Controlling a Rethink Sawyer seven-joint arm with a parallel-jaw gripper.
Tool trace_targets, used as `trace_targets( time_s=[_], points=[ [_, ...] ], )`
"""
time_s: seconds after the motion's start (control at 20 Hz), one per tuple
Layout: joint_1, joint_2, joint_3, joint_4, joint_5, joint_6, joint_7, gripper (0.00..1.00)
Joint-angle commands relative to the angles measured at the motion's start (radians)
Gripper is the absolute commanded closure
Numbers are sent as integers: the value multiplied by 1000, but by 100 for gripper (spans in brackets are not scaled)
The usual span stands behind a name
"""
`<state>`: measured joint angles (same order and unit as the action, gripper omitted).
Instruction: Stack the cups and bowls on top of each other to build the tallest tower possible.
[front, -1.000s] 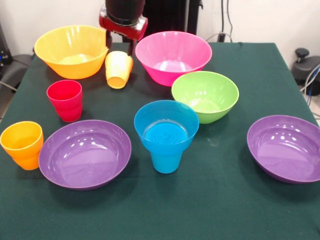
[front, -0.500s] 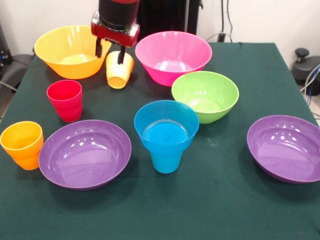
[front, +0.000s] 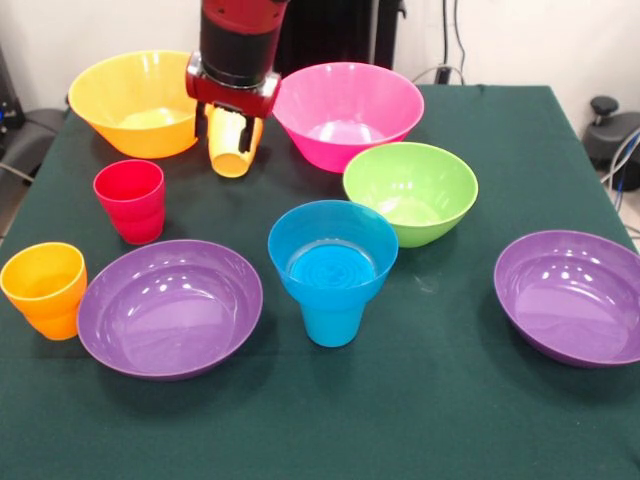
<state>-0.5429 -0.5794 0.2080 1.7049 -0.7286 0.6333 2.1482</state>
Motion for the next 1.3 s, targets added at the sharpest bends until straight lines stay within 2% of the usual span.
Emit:
trace_targets(
  time_s=[0.05, 0.25, 0.35, 0.9, 1.1, 1.3],
  points=[
    [-19, 47, 155, -162, 34, 194, -323, 0],
    [-26, 29, 178, -187, 65, 311, -369, 0],
    [-32, 21, 186, -184, 64, 330, -378, 0],
    [-71, 16, 235, -208, 59, 402, -436, 0],
    [-70, 19, 239, -208, 55, 395, -431, 0],
    [-77, 35, 248, -234, 30, 383, -468, 0]
  ],
)
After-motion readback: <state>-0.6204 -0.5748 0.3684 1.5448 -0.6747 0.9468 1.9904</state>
